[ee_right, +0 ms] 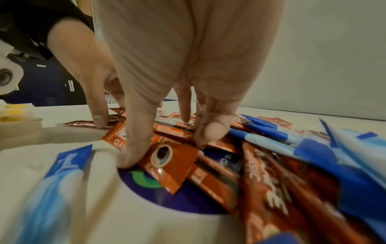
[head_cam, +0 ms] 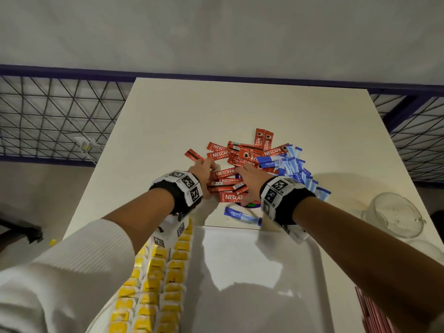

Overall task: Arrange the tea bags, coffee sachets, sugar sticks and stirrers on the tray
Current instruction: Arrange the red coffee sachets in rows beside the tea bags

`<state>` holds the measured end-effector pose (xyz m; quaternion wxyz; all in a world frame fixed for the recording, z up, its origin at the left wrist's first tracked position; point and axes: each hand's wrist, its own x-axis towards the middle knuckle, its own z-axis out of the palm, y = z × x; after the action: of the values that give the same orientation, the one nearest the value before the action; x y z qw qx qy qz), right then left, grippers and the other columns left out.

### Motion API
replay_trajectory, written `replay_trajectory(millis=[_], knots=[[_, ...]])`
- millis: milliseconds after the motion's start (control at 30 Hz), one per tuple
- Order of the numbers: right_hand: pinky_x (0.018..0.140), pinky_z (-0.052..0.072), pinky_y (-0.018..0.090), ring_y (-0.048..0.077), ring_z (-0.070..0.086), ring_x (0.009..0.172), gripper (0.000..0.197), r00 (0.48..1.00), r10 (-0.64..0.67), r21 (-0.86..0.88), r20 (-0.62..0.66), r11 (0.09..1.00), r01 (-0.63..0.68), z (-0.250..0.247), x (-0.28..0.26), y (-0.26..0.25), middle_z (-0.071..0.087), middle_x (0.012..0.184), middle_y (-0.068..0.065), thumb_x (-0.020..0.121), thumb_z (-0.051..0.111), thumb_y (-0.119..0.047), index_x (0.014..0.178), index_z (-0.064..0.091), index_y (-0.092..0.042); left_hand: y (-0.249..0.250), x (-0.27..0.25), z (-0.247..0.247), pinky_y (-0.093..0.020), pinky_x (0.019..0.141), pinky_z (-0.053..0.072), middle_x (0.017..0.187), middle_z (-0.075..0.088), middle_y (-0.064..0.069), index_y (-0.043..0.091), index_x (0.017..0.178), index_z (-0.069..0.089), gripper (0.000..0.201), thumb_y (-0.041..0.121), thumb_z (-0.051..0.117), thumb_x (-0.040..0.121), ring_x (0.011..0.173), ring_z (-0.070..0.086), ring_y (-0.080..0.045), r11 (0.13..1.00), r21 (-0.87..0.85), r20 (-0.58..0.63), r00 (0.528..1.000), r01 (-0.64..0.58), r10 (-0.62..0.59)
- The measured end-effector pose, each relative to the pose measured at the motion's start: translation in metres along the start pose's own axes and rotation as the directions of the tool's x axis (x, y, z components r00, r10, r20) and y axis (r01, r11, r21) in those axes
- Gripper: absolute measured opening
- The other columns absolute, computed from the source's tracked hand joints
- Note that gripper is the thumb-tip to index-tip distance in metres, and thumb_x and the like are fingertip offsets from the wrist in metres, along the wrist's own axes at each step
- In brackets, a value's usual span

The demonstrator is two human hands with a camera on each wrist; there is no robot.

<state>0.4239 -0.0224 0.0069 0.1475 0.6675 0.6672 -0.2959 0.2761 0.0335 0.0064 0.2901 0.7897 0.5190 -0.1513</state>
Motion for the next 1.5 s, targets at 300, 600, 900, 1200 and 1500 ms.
replay_trajectory(millis=[300,600,900,1200,1500], knots=[[0.094,0.047,0.046,0.029,0.044,0.126,0.107,0.998,0.060,-0.135,0.001,0.989,-0.060,0.003,0.025,-0.007,0.032,0.145,0.005,0.056,0.085,-0.036,0.139,0.018,-0.026,-0.027,-0.004,0.001,-0.031,0.081,0.041,0.104,0.047,-0.004,0.017,0.109,0.045,0.043,0.044,0.062,0.080,0.095,0.052,-0.024,0.951,0.309,0.044,0.999,-0.014,0.001],[0.096,0.040,0.041,0.028,0.037,0.128,0.055,1.000,-0.002,-0.202,-0.023,0.979,-0.003,-0.003,0.016,-0.025,0.040,0.136,0.011,0.086,0.062,-0.031,0.129,0.039,-0.005,-0.029,0.003,-0.002,-0.030,0.082,0.050,0.087,0.056,0.004,0.024,0.097,0.051,0.026,0.044,0.059,0.082,0.085,0.061,-0.023,0.939,0.338,0.149,0.989,-0.059,0.009],[0.099,0.035,0.040,0.031,0.036,0.123,0.037,0.998,0.067,-0.167,-0.019,0.984,-0.069,0.008,0.011,-0.032,0.044,0.129,0.016,0.092,0.052,-0.023,0.122,0.043,-0.002,-0.032,-0.002,-0.005,-0.032,0.083,0.041,0.101,0.062,-0.007,0.006,0.116,0.051,0.033,0.032,0.046,0.095,0.097,0.058,-0.028,0.953,0.300,0.158,0.987,-0.048,0.000],[0.081,0.043,0.032,0.026,0.055,0.103,0.032,0.983,0.026,0.118,-0.180,0.993,-0.004,-0.015,-0.014,-0.040,0.058,0.113,0.011,0.094,0.050,-0.027,0.118,0.048,-0.005,-0.057,-0.007,-0.013,-0.022,0.047,0.036,0.062,0.046,-0.002,0.008,0.097,0.044,0.010,0.013,0.036,0.099,0.045,0.046,-0.012,0.900,-0.436,0.013,1.000,0.003,0.003],[0.055,0.042,0.009,0.006,0.051,0.063,0.015,0.948,-0.045,0.609,-0.315,0.756,0.239,-0.058,-0.057,-0.064,0.054,0.074,-0.006,0.094,0.050,-0.030,0.095,0.049,-0.015,-0.035,-0.065,-0.054,-0.012,0.036,0.019,0.044,0.028,0.008,0.017,0.086,0.046,0.035,0.051,0.046,0.090,0.033,0.022,-0.004,0.452,-0.888,-0.092,0.996,-0.087,0.009]])
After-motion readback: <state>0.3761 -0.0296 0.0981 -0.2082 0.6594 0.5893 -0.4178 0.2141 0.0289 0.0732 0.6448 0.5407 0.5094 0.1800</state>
